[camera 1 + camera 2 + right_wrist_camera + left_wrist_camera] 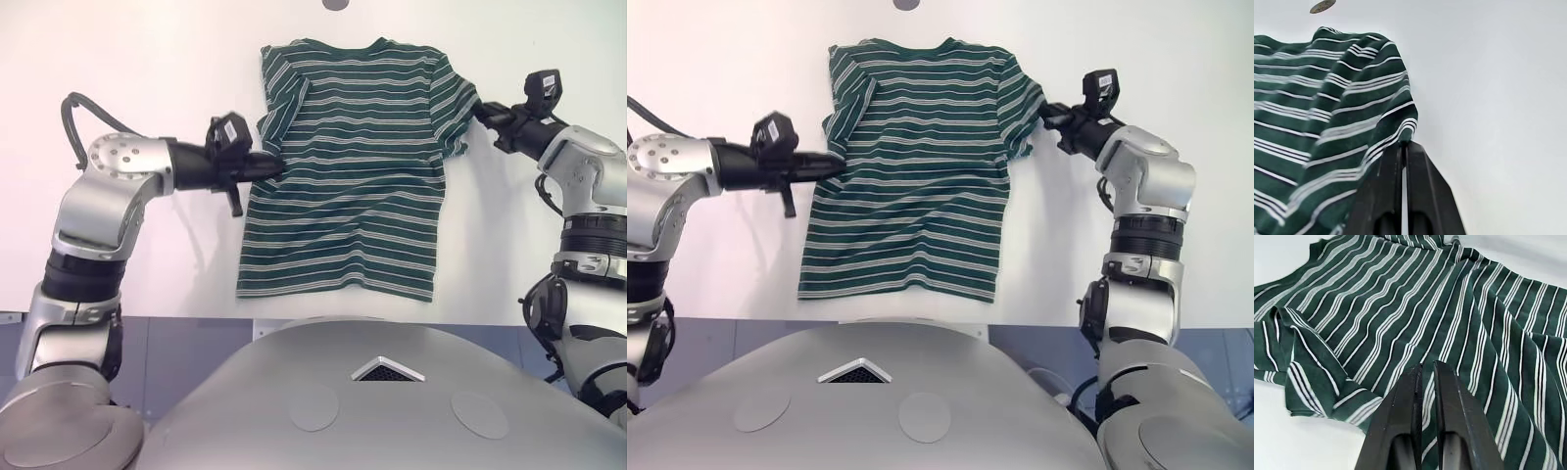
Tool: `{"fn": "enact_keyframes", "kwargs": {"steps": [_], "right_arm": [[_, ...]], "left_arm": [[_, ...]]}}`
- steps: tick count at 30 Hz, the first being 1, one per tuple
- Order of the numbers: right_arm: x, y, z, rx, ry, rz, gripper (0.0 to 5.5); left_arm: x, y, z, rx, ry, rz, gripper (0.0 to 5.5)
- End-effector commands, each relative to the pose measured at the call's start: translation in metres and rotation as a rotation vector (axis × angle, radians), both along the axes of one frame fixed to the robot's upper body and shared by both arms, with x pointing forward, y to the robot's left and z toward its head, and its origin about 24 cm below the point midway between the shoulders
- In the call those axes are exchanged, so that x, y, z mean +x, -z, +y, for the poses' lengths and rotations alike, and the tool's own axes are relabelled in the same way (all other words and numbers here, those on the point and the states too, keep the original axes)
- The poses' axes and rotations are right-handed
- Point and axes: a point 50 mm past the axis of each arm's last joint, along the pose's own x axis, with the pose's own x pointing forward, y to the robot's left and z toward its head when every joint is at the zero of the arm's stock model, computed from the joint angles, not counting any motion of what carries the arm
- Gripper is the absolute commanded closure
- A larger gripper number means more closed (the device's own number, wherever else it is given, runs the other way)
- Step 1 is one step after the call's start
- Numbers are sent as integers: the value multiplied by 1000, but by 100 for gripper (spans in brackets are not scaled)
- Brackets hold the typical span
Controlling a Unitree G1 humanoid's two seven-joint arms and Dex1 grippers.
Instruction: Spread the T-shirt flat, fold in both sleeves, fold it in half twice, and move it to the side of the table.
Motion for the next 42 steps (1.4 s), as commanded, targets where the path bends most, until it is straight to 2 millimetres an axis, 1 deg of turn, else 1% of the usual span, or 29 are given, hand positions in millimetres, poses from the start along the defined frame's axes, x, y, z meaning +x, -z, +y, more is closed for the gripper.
{"fn": "enact_keyframes", "kwargs": {"steps": [1,2,4,6,8,9,10,11,12,14,16,17,18,19,20,21,22,23,25,26,29,33,34,36,38,39,40,42], "right_arm": [[12,-34,30,44,-112,-97,550],[15,-34,40,63,-138,-93,550],[21,-25,58,64,-161,-67,550],[30,-8,78,37,-167,-25,550],[34,9,97,-16,-176,17,550],[33,15,102,-45,-178,21,521],[32,17,105,-51,-186,9,509],[31,14,109,-35,-205,-20,483],[27,8,112,-20,-237,-57,464],[11,-10,113,-16,-360,-147,422],[-11,-26,109,-75,-496,-237,416],[-26,-24,98,-227,-585,-287,416],[-47,-17,87,-405,-718,-333,416],[-68,-11,79,-521,-854,-356,412],[-88,-9,72,-597,-979,-384,412],[-104,-9,64,-673,-1078,-430,412],[-117,-9,53,-807,-1205,-514,412],[-130,-9,39,-889,-1317,-564,412],[-152,-8,16,-925,-1435,-574,412],[-161,-8,9,-915,-1463,-562,412],[-176,-4,4,-873,-1485,-584,412],[-187,-2,11,-830,-1467,-676,412],[-188,-1,12,-829,-1447,-707,412],[-179,-5,10,-847,-1338,-736,412],[-166,-12,3,-871,-1220,-735,412],[-163,-15,-1,-887,-1204,-741,394],[-164,-16,-7,-911,-1228,-735,384],[-177,-14,-23,-954,-1355,-699,338]], "left_arm": [[-14,20,-1,78,71,41,547],[-16,24,-3,90,84,44,547],[-17,27,-9,91,113,42,547],[-17,25,-14,83,127,28,547],[-13,22,-16,74,127,9,547],[-10,18,-16,64,117,-4,550],[-8,15,-15,53,107,-16,550],[-6,13,-14,47,93,-28,550],[-4,10,-13,48,89,-47,550],[1,1,-15,41,90,-115,550],[6,-8,-11,60,88,-184,550],[9,-12,-6,84,94,-218,550],[7,-15,1,122,131,-237,550],[4,-18,7,163,183,-251,529],[0,-20,15,221,248,-291,514],[-3,-20,23,297,324,-345,509],[-9,-20,35,393,422,-406,486],[-18,-19,47,452,507,-409,470],[-38,-15,66,490,596,-344,440],[-46,-12,69,477,606,-304,440],[-63,-1,66,415,633,-271,440],[-76,6,63,361,638,-269,440],[-78,8,62,356,642,-278,440],[-84,13,62,350,664,-296,440],[-93,16,58,321,685,-313,440],[-96,17,56,309,692,-322,434],[-98,19,55,306,700,-335,434],[-99,20,55,306,716,-366,434]]}}
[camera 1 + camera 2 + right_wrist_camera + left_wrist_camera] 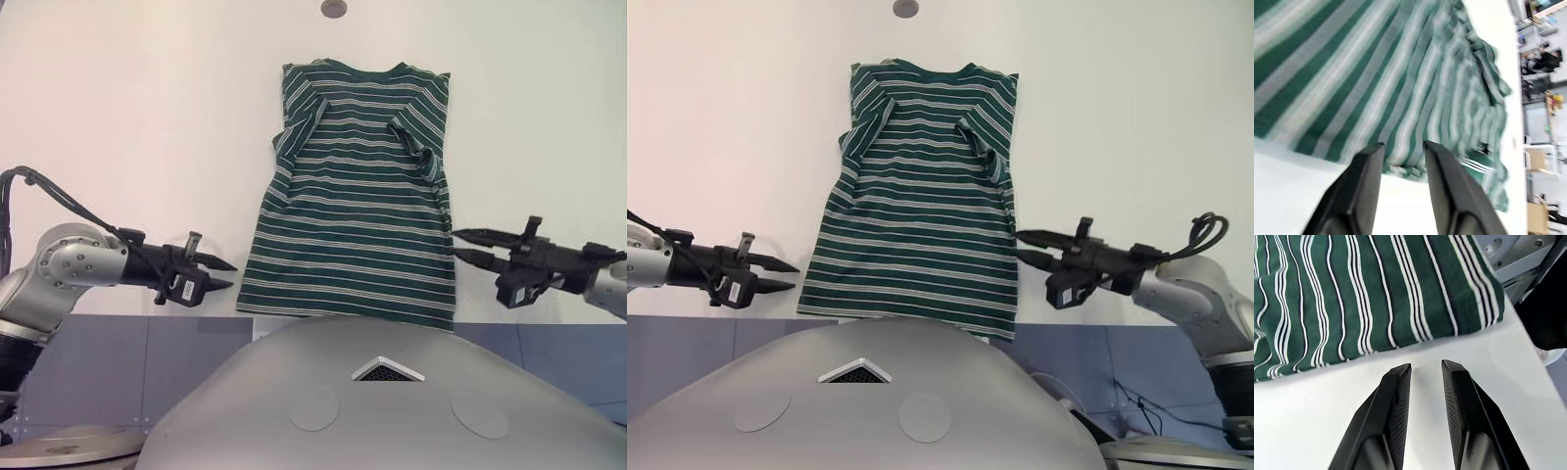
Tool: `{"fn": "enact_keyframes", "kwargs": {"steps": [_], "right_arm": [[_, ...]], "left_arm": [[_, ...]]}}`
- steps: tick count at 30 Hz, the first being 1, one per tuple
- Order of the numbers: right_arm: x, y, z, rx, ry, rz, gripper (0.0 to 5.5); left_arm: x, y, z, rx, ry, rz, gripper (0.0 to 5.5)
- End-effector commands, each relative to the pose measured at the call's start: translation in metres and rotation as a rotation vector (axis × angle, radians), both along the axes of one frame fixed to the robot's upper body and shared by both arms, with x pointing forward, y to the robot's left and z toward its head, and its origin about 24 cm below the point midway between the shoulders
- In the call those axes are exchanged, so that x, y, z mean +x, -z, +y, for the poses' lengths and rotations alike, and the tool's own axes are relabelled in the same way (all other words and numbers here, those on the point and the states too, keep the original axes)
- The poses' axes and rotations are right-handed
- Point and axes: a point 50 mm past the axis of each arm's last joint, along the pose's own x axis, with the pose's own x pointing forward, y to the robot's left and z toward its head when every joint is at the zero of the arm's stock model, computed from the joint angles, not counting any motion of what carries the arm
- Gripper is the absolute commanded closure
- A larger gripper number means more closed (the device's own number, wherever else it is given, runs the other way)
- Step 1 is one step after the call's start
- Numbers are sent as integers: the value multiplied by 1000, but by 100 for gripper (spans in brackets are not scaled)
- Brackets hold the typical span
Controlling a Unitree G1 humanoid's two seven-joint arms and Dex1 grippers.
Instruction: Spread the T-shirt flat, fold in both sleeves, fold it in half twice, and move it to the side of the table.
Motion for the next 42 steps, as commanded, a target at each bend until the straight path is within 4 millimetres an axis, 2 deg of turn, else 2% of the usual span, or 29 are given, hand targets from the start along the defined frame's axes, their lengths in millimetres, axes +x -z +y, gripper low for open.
{"fn": "enact_keyframes", "kwargs": {"steps": [1,5,10,14,18,20,24,26,28,29,30,33,34,36,38,39,42], "right_arm": [[-19,3,-26,-163,-143,35,338],[-39,14,-20,-156,-265,31,338],[-40,19,7,-63,-292,-53,338],[-39,10,29,-60,-353,-73,338],[-37,0,45,-89,-399,-70,338],[-34,-4,55,-99,-408,-65,377],[-22,-15,70,-58,-271,1,453],[-19,-20,73,-67,-251,30,496],[-18,-22,71,-89,-247,48,543],[-18,-22,67,-97,-238,61,548],[-21,-19,61,-102,-170,160,548],[-40,-9,50,-101,8,581,548],[-42,-9,51,-55,73,715,548],[-23,-12,53,107,212,867,548],[12,-18,52,313,323,890,548],[23,-21,51,385,350,900,548],[68,-29,37,611,466,907,548]], "left_arm": [[-4,6,-2,7,41,-34,434],[-2,10,-6,-22,54,-79,434],[-2,21,-6,-21,92,-107,434],[-1,19,-22,-71,134,-130,434],[-3,18,-24,-41,255,-172,434],[-4,19,-24,-10,313,-183,434],[-1,17,-27,30,353,-182,509],[2,17,-34,34,363,-190,549],[6,17,-41,28,358,-189,550],[6,15,-46,18,326,-161,550],[5,9,-49,2,222,-56,550],[-7,-8,-41,25,-9,396,550],[-7,-11,-37,29,-51,491,550],[7,-14,-41,-78,-206,586,550],[38,-16,-44,-243,-388,594,550],[51,-18,-44,-298,-446,592,550],[102,-20,-40,-448,-687,517,550]]}}
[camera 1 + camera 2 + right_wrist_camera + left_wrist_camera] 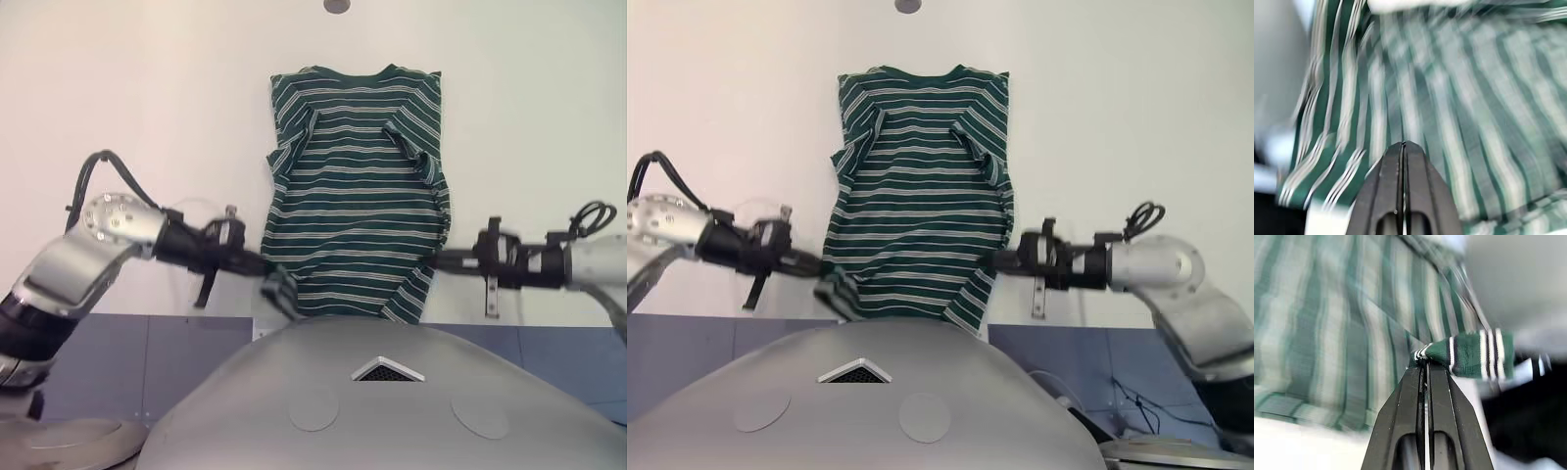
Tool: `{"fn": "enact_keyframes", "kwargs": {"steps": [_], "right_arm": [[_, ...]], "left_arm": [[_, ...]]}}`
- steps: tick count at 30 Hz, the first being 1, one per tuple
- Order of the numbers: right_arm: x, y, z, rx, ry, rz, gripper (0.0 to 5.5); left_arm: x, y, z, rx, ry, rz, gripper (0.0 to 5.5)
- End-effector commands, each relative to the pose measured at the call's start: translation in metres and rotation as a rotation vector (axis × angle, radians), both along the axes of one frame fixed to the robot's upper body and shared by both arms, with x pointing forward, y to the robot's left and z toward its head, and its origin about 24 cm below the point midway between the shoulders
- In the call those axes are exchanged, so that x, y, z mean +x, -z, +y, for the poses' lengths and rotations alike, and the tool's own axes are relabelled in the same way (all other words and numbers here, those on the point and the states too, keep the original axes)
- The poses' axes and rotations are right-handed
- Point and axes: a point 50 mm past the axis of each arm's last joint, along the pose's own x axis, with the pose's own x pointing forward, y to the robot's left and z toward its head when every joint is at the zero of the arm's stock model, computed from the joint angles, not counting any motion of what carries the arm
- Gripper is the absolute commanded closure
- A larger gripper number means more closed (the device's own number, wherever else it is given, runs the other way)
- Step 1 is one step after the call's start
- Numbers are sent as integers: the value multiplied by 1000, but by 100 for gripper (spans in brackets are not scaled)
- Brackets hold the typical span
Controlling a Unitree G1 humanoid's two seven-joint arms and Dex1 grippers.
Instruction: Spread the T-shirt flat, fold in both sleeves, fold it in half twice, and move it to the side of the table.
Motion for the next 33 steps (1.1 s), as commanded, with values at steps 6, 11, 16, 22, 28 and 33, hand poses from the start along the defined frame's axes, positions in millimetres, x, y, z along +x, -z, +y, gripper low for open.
{"fn": "enact_keyframes", "kwargs": {"steps": [6,11,16,22,28,33], "right_arm": [[92,-5,-20,50,294,-69,548],[59,-1,10,11,71,-17,487],[18,26,39,-84,-39,55,406],[43,84,16,-493,130,-127,406],[65,55,28,-283,161,-244,406],[69,16,30,-136,112,-303,406]], "left_arm": [[106,-11,-2,-79,-460,-119,550],[97,-5,-4,-57,-423,-117,550],[98,6,2,-8,-519,-118,550],[99,10,2,-8,-575,-131,550],[104,11,5,-9,-605,-143,550],[104,11,6,-26,-621,-140,550]]}}
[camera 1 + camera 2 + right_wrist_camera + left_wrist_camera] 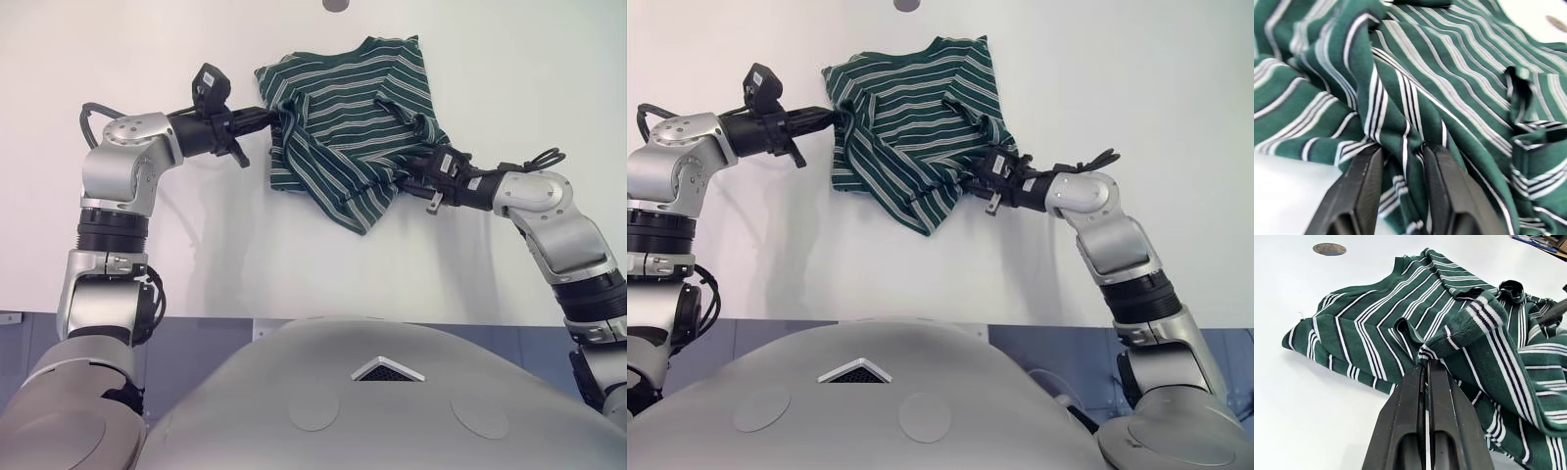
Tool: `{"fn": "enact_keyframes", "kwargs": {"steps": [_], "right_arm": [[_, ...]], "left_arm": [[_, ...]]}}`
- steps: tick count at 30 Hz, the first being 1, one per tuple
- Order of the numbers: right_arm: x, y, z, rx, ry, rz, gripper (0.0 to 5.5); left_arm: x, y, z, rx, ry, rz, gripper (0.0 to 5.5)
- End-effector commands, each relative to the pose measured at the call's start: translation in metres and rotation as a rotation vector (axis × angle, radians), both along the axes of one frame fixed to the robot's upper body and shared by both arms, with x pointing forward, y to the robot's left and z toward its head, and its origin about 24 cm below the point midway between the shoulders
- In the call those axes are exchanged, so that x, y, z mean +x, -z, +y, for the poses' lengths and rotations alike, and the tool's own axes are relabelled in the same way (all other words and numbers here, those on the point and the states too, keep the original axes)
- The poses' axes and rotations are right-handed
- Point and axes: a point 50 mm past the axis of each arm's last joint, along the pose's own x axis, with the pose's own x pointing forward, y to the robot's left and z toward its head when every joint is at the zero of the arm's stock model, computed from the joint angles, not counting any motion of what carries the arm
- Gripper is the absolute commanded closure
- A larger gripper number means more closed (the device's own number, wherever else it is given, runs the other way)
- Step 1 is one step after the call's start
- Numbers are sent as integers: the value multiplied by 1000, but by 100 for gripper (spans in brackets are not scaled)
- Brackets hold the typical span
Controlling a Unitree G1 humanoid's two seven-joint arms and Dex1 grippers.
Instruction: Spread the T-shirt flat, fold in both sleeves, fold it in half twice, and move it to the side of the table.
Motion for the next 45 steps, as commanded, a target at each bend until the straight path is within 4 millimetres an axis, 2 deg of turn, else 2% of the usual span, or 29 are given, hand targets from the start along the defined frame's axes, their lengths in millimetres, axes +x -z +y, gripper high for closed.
{"fn": "enact_keyframes", "kwargs": {"steps": [1,4,8,13,17,25,31,34,36,38,41,45], "right_arm": [[1,-25,3,61,-70,-29,406],[-3,-22,20,107,-117,2,406],[-5,-11,31,89,-160,40,406],[-11,13,28,-26,-189,99,406],[-14,19,25,-64,-204,116,406],[-9,5,16,-24,-140,53,546],[-8,-16,9,47,-148,64,546],[6,-48,3,270,-59,93,546],[31,-67,-9,417,61,75,546],[55,-75,-22,516,199,58,546],[82,-66,-32,532,369,52,546],[115,-37,-36,487,569,59,546]], "left_arm": [[2,-2,2,-4,-18,-16,550],[2,-2,-3,-19,-7,-17,550],[2,-2,-2,-22,-3,-16,550],[2,0,-4,-24,7,-12,550],[3,1,-4,-26,6,-9,550],[3,6,-4,-26,-1,2,550],[4,4,-2,-48,-34,-7,550],[9,-17,-4,-193,-48,-42,550],[21,-32,0,-304,-118,-77,550],[32,-38,5,-365,-204,-81,550],[43,-33,12,-335,-300,-65,550],[52,-13,12,-199,-379,-35,550]]}}
